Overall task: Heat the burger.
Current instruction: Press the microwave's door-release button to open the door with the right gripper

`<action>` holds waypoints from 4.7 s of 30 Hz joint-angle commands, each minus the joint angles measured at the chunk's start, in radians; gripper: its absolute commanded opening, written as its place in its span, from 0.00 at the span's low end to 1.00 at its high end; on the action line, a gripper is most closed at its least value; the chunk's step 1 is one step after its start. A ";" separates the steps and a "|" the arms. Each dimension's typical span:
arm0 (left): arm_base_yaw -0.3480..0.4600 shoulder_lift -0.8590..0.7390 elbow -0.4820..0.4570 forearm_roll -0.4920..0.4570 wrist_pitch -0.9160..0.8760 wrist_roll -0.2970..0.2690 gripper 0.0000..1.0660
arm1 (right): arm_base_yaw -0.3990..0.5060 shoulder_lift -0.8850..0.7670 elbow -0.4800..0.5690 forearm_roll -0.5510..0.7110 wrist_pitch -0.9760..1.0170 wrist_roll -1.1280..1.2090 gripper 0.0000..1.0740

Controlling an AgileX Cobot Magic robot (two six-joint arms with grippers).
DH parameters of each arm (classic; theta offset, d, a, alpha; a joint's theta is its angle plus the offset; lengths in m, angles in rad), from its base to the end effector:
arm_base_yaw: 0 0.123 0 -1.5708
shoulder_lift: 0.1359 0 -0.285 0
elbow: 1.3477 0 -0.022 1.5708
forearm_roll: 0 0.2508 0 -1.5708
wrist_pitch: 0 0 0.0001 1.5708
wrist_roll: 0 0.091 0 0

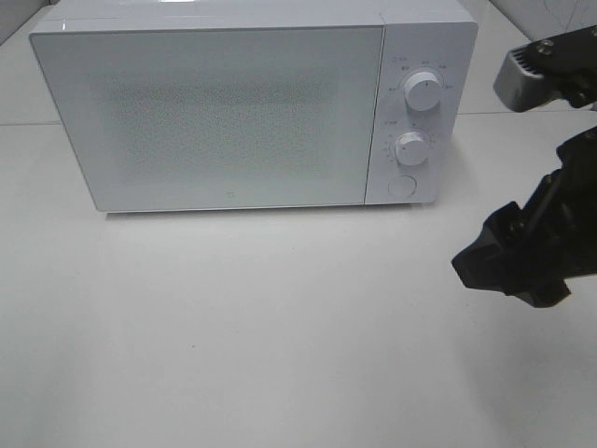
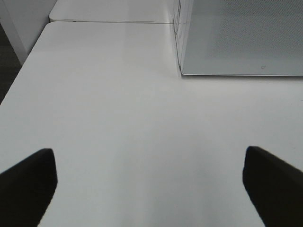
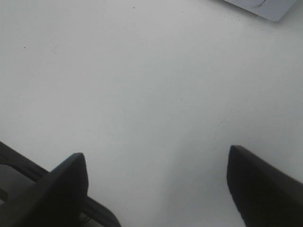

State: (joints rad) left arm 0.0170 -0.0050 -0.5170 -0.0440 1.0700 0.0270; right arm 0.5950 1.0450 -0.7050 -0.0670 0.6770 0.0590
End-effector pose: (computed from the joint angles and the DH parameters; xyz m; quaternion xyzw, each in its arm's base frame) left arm -0.0080 -0.0037 0.2813 0.0054 0.8497 -0.0104 0.5272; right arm 0.1631 0.1058 0.2723 -0.2687 0.9099 0.0745 0.3072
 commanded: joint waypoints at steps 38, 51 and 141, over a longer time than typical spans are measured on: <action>0.002 0.005 0.000 -0.002 0.000 -0.005 0.94 | -0.483 -0.865 0.190 -0.088 0.176 0.095 0.71; 0.002 0.005 0.000 -0.002 0.000 -0.005 0.94 | -0.562 -1.007 0.214 -0.047 0.286 0.058 0.71; 0.002 0.005 0.000 -0.002 0.000 -0.005 0.94 | -0.559 -0.009 0.524 -0.145 -1.219 1.136 0.00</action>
State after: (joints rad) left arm 0.0170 -0.0060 -0.5170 -0.0440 1.0700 0.0270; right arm 0.0400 1.0180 -0.1840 -0.1660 -0.4900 1.1090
